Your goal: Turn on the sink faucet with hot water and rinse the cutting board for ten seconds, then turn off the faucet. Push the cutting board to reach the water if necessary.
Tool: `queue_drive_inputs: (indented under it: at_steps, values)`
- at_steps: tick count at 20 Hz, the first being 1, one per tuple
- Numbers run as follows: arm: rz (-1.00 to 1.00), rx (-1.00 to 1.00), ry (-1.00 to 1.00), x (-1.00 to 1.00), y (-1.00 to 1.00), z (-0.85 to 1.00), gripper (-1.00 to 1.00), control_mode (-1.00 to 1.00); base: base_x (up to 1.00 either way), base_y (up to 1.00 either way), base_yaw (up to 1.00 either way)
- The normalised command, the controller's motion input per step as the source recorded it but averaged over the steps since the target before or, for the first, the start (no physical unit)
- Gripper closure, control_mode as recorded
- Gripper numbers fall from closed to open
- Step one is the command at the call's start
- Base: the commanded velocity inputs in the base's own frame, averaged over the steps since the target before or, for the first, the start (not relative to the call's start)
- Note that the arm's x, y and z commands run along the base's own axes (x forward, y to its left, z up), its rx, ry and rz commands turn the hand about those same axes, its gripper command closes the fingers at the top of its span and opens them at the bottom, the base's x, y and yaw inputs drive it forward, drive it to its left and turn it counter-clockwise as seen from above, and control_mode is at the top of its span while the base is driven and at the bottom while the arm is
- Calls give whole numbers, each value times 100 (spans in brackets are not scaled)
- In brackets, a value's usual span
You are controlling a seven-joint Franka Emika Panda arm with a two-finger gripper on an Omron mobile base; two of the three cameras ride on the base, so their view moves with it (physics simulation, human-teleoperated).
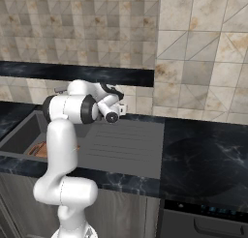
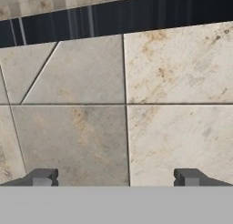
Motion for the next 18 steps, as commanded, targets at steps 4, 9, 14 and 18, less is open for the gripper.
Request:
queue_drive_inputs:
  at_steps: [4,9,14,18]
  values:
    - [0,0,0,-1,-38,-4,-100,-100,0,0,0]
    - [0,0,0,-5,-41,-4,-100,-100,0,0,0]
    - [0,0,0,-16,-50,-10,-100,-100,0,0,0]
    - [0,0,0,-23,-54,-13,-100,-100,0,0,0]
